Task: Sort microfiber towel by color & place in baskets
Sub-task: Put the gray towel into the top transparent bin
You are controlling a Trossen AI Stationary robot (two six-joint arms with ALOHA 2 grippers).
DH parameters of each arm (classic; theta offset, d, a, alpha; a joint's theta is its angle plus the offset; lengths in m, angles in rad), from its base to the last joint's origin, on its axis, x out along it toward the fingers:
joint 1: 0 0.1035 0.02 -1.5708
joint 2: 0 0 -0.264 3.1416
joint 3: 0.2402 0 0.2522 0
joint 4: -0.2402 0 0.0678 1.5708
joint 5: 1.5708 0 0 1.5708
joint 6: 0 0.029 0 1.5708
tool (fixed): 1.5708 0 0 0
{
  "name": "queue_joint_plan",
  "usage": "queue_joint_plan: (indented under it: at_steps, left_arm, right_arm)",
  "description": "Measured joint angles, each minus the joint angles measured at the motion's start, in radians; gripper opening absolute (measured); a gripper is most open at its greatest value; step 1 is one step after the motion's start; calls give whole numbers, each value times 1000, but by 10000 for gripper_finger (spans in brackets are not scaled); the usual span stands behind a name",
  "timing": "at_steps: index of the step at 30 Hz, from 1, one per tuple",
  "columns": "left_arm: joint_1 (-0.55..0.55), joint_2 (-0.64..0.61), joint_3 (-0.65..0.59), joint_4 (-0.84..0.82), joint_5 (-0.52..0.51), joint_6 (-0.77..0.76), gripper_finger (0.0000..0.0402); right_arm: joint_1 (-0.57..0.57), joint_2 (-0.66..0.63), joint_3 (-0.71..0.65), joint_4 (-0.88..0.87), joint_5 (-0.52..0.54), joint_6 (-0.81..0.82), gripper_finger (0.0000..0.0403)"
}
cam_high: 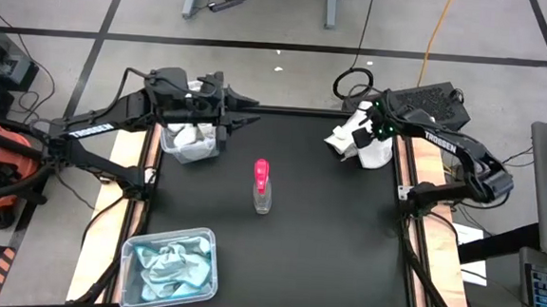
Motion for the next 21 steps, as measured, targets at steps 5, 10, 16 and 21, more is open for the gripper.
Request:
queue_joint_plan:
  at_steps: [5, 10, 16, 21]
  left_arm:
    - [-4, 8, 0, -9, 33, -26, 180]
    - [-20, 7, 0, -12, 33, -26, 180]
    - [-40, 7, 0, -30, 33, -26, 180]
    - [-51, 7, 0, -45, 33, -25, 180]
  right_arm:
    - [-13, 71, 0, 20, -2, 22, 302]
    - [-15, 141, 0, 35, -2, 58, 345]
    - [6, 175, 0, 67, 8, 117, 352]
    - [38, 203, 0, 69, 74, 119, 307]
